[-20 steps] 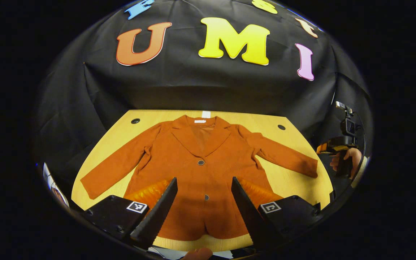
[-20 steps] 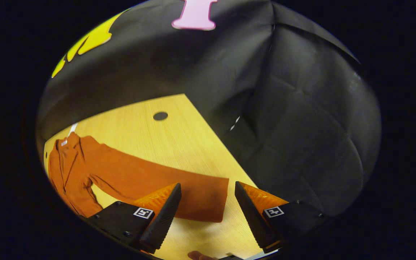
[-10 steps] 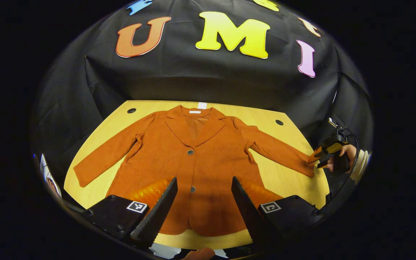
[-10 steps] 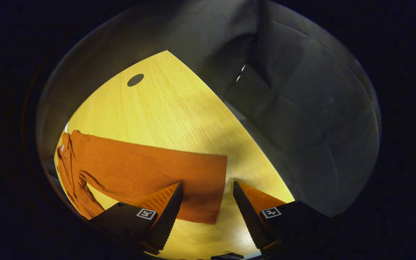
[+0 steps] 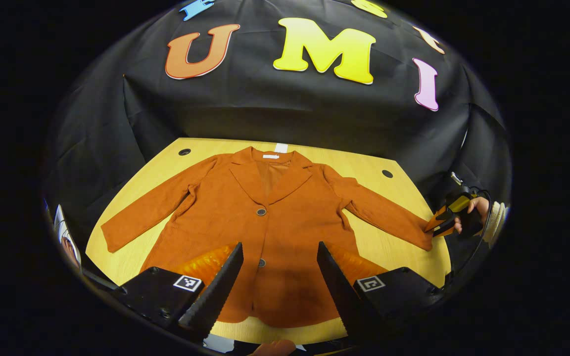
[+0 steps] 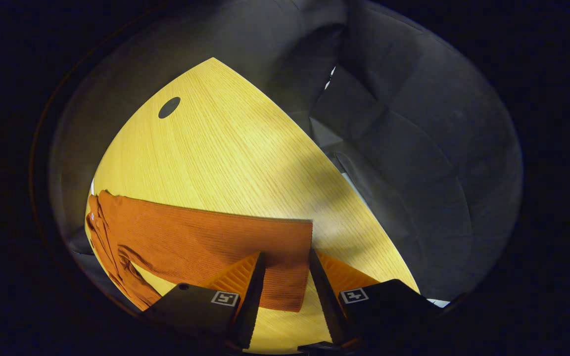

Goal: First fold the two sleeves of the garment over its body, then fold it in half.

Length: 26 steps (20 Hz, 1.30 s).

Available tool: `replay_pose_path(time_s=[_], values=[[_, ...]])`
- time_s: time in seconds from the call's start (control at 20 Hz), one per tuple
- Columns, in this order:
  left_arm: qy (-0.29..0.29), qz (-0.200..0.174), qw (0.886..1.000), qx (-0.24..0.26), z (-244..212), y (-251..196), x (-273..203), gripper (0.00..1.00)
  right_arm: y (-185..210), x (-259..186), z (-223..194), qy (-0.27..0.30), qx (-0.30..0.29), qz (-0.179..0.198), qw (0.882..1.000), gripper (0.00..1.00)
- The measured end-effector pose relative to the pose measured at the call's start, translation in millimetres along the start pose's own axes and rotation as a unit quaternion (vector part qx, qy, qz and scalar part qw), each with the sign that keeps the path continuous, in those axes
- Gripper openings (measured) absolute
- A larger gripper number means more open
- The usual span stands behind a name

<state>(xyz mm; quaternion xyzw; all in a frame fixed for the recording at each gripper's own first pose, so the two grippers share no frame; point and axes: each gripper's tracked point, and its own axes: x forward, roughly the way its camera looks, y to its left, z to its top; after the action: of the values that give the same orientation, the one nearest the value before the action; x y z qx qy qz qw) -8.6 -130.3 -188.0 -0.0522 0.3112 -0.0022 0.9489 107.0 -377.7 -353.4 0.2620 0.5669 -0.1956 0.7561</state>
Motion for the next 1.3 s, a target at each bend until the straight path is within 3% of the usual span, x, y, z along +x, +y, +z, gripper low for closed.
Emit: replay_pose_path(time_s=[0.1, 0.2, 0.45, 0.55, 0.65, 0.85, 0.9, 1.0, 1.3], values=[[0.002, -0.003, 1.0, -0.004, 4, 4, 0, 0.98, 3, 0, -13, 0.022, 0.013, -0.004, 1.0, 0.65], [-0.007, -0.002, 1.0, 0.014, 10, 9, -1, 0.98, 2, -1, -16, 0.028, 0.032, -0.006, 0.999, 0.43], [-0.011, -0.018, 0.999, 0.031, 12, 12, 0, 0.97, 6, -2, -24, 0.038, 0.056, 0.005, 0.998, 0.42], [-0.01, -0.017, 0.999, 0.032, 13, 19, 1, 0.98, -4, -4, -25, 0.037, 0.047, -0.019, 0.998, 0.42], [-0.011, -0.017, 0.999, 0.029, 14, 23, 0, 0.98, -3, -2, -24, 0.038, 0.054, -0.021, 0.998, 0.09], [-0.005, -0.012, 0.999, 0.032, 10, 33, -1, 0.98, 1, -2, -21, 0.033, 0.025, -0.017, 0.999, 0.11], [-0.005, -0.01, 0.999, 0.034, 11, 35, -1, 0.98, 3, -2, -22, 0.039, 0.027, -0.015, 0.999, 0.01], [-0.006, -0.009, 0.999, 0.039, 12, 40, -2, 0.98, 5, -8, -25, 0.04, 0.019, -0.014, 0.999, 0.01], [-0.008, -0.004, 0.999, 0.044, 18, 61, -2, 0.98, 41, -66, -2, -0.021, -0.025, 0.0, 0.999, 0.01]])
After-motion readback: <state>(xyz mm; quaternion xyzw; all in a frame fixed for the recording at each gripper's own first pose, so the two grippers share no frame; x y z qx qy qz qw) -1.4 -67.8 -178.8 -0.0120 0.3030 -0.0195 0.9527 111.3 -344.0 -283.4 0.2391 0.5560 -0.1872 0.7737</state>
